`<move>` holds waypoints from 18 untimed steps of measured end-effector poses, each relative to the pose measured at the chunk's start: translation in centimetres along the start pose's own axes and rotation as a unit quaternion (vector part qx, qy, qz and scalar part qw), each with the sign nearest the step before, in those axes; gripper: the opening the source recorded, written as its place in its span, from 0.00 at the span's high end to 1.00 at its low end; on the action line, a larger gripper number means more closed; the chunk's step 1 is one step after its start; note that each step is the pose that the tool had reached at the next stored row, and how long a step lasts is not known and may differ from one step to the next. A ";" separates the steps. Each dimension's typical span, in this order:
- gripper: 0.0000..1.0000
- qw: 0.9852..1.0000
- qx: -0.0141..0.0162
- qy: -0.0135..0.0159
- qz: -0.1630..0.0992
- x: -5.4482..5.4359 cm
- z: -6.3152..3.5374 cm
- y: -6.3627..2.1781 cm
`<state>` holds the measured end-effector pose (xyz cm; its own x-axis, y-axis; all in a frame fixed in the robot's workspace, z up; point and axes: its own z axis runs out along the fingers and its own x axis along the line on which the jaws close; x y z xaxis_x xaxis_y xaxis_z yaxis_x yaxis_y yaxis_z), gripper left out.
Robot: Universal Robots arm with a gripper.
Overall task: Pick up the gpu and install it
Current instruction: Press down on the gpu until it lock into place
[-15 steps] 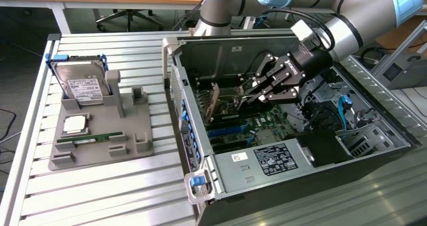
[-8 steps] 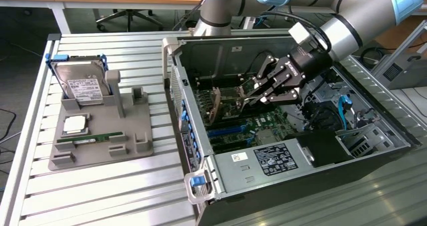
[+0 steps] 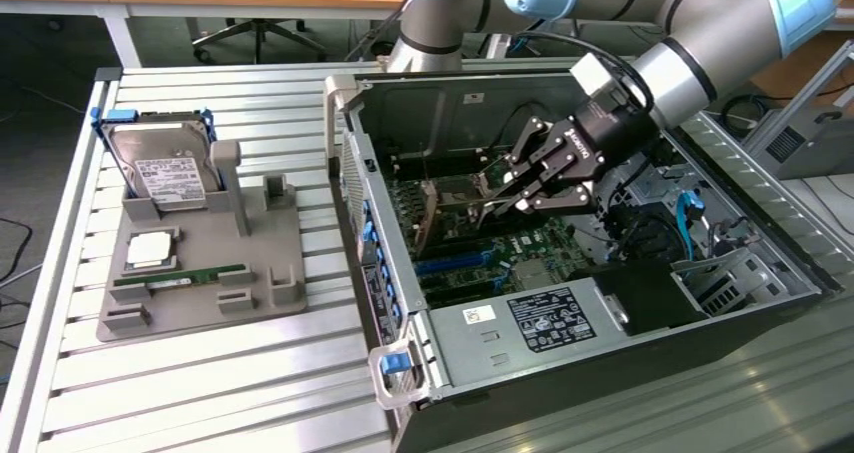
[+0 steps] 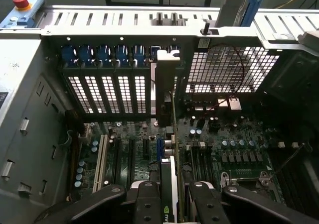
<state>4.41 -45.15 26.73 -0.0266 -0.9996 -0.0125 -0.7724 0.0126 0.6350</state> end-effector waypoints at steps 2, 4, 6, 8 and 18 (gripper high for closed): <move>0.73 1.000 0.000 0.000 0.000 0.0 0.51 -0.04; 0.73 1.000 0.000 0.000 0.000 0.0 1.03 0.01; 0.73 1.000 0.000 0.001 0.001 0.1 1.49 0.22; 0.73 1.000 0.000 0.002 0.002 0.1 1.97 0.40; 0.73 1.000 0.000 0.008 0.007 0.4 3.85 0.35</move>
<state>1.69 -45.46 23.97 -0.0274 -0.9996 0.0098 -0.7724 0.0274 0.6346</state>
